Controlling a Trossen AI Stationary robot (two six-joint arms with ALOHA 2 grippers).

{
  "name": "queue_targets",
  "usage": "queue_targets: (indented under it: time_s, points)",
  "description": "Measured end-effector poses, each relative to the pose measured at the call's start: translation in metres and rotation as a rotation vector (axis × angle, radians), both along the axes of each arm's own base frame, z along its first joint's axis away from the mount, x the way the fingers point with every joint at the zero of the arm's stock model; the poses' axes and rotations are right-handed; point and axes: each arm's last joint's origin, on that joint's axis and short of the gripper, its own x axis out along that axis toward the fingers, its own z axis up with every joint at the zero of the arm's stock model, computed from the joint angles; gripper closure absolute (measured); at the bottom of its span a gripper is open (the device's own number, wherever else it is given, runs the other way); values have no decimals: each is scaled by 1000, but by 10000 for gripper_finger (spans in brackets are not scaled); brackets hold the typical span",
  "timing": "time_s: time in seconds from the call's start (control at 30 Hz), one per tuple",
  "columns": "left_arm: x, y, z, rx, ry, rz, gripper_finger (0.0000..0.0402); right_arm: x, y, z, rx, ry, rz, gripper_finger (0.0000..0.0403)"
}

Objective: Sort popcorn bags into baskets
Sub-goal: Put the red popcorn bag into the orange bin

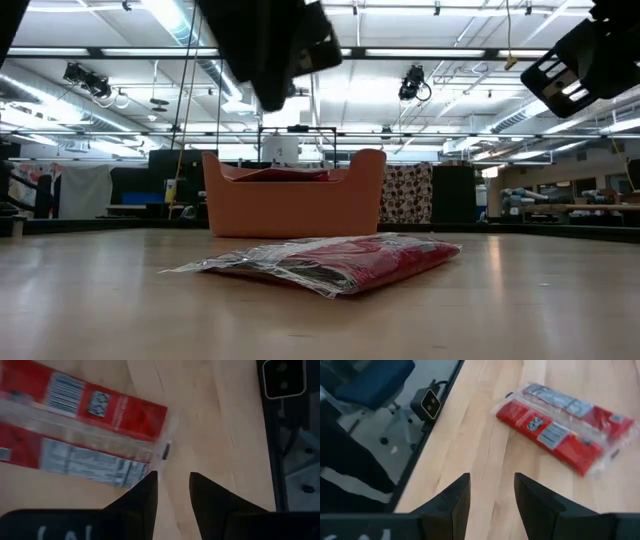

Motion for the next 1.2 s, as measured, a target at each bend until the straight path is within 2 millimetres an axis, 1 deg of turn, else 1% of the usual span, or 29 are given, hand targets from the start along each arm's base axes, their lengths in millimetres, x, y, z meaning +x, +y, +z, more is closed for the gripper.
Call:
queue_targets:
  time_s: [0.17,0.27,0.33,0.4,0.47,0.63,0.73,0.87,1.0,1.07,1.1,1.2]
  points:
    - [-9,-21,-21,8,-22,32,286,20,16,-8,-98,0,25,245]
    - [-16,-30,-27,25,-58,63,286,35,26,-9,-197,8,45,245]
    - [-22,-33,-29,35,-84,85,286,46,31,-9,-274,-14,50,245]
    - [-28,-32,-31,28,-103,119,286,55,34,-12,-373,-25,61,245]
    - [-40,-30,-32,46,-107,159,286,64,37,-16,-458,-39,84,245]
    - [-72,-23,-22,40,-170,283,286,86,41,-30,-595,-41,155,245]
    - [-92,-18,-11,28,-217,364,286,99,46,-42,-640,-44,179,245]
    - [-113,-11,5,29,-294,488,286,113,49,-55,-685,-25,199,245]
    - [-131,-5,23,18,-374,583,286,127,47,-67,-706,7,180,245]
    - [-133,-5,33,-7,-425,619,286,133,45,-72,-720,21,166,245]
    - [-137,-6,36,-1,-437,625,286,135,43,-75,-723,22,164,245]
    - [-139,-6,47,-40,-490,660,286,137,40,-81,-744,37,184,245]
